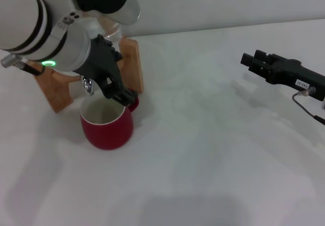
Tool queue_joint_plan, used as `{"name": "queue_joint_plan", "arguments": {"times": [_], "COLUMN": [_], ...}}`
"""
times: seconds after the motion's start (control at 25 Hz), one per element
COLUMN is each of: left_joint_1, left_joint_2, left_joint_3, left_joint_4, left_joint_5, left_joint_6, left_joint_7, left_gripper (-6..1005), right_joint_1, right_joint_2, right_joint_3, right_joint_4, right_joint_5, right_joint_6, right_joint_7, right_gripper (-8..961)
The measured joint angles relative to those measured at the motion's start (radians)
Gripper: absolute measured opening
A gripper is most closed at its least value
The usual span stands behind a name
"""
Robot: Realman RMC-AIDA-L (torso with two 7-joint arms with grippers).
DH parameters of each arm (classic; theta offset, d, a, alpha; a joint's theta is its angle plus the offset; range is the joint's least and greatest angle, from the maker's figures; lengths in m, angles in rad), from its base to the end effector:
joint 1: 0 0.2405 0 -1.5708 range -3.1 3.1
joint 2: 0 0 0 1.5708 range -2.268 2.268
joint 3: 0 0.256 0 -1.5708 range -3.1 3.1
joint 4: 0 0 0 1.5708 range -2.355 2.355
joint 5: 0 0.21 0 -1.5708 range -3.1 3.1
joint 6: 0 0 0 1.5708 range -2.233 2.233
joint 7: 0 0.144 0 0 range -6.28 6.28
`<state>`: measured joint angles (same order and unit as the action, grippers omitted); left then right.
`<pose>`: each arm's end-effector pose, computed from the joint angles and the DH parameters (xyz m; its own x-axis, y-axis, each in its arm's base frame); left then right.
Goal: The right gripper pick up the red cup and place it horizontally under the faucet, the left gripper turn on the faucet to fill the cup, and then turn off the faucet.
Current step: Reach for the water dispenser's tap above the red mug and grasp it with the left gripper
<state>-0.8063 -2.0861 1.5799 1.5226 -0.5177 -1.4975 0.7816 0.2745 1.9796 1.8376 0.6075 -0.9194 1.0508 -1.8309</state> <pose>-0.0566 0.3676 -0.0159 0.9387 0.0623 -0.3390 -0.0783 -0.9192 -0.3859 0.3125 0.3386 0.0300 0.4661 -0.3045 -0.8307 -0.8233 -0.4930 -0.2812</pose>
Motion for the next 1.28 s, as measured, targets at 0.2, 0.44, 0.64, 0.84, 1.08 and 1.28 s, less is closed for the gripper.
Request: {"name": "queue_joint_plan", "arguments": {"times": [0.2,0.44,0.64,0.84,1.08,1.28], "left_joint_1": [0.003,0.004,0.004,0.004,0.017,0.024], "left_joint_2": [0.0,0.0,0.0,0.0,0.0,0.0], "left_joint_3": [0.002,0.005,0.035,0.045,0.051,0.051], "left_joint_4": [0.011,0.015,0.015,0.021,0.06,0.067], "left_joint_5": [-0.004,-0.005,-0.008,-0.006,0.015,0.03], "left_joint_6": [-0.016,-0.02,-0.021,-0.02,0.013,0.006], "left_joint_7": [-0.008,-0.017,-0.029,-0.041,-0.051,-0.058], "left_gripper": [876,876,876,876,876,876], "right_joint_1": [0.0,-0.002,-0.008,-0.01,-0.013,-0.014], "right_joint_2": [-0.001,-0.002,-0.002,-0.004,-0.004,-0.004], "right_joint_3": [0.0,0.0,0.0,0.0,0.0,0.0], "right_joint_4": [0.0,-0.004,-0.009,-0.009,-0.009,-0.009], "right_joint_5": [-0.003,-0.005,-0.005,-0.005,-0.005,-0.002], "right_joint_6": [0.0,0.003,0.005,0.006,0.006,0.006], "right_joint_7": [0.003,0.005,0.005,0.006,0.006,0.006], "right_gripper": [515,515,515,515,515,514]}}
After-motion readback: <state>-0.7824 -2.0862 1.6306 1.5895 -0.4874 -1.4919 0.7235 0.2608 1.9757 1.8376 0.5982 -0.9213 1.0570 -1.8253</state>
